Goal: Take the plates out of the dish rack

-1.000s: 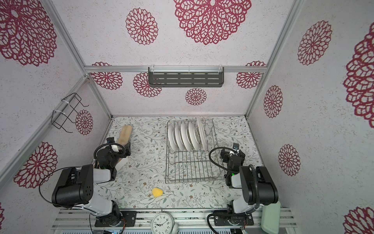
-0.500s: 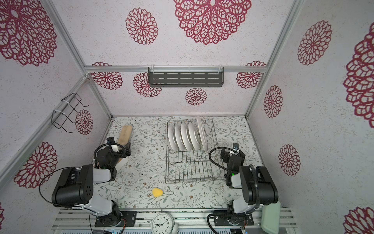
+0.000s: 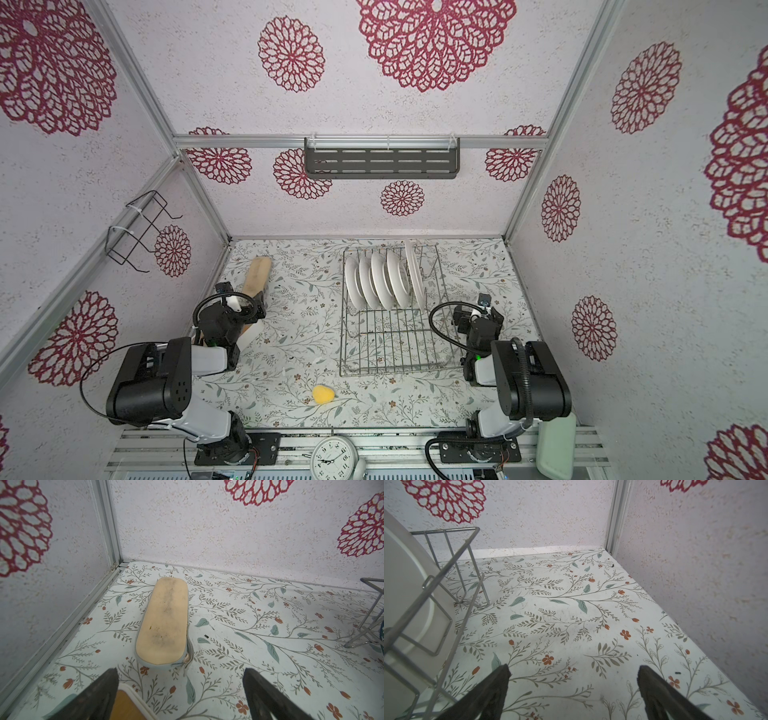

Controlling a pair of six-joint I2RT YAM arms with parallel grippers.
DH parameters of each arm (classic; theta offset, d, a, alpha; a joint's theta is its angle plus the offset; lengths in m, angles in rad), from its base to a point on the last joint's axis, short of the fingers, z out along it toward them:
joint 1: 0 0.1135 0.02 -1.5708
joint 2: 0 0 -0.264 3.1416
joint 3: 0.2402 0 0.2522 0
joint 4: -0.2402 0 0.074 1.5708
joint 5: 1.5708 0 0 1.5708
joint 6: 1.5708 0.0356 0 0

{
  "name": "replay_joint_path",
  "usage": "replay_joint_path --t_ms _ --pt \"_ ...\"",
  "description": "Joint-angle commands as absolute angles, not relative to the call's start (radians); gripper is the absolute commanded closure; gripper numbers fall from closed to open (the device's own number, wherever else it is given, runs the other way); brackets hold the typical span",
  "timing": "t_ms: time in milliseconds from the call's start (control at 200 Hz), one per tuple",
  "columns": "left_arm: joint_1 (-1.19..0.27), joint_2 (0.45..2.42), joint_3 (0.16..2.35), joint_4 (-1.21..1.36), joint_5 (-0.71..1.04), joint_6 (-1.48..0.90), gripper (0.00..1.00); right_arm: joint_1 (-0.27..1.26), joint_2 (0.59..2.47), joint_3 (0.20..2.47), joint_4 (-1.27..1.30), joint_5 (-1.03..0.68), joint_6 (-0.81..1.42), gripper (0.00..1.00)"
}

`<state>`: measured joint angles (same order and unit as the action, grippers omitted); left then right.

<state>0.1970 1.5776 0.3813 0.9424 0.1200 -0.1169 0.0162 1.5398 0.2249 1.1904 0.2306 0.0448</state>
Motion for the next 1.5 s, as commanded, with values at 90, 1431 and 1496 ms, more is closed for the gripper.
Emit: replay_joint_path --t_ms 90,1431,1496 --pt "0.192 1.559 0.403 0.932 0.11 -0.118 0.03 0.021 1.534 0.245 1.215 0.239 0.04 0.01" --pt "0.027 1.154 0.496 0.428 -0.208 -0.265 0.03 0.022 1.041 0.412 0.513 0.394 0.07 0.01" --pt "0.009 1.126 0.524 0.343 -0.207 -0.315 0.03 0.023 1.0 0.47 0.393 0.43 0.106 0.01"
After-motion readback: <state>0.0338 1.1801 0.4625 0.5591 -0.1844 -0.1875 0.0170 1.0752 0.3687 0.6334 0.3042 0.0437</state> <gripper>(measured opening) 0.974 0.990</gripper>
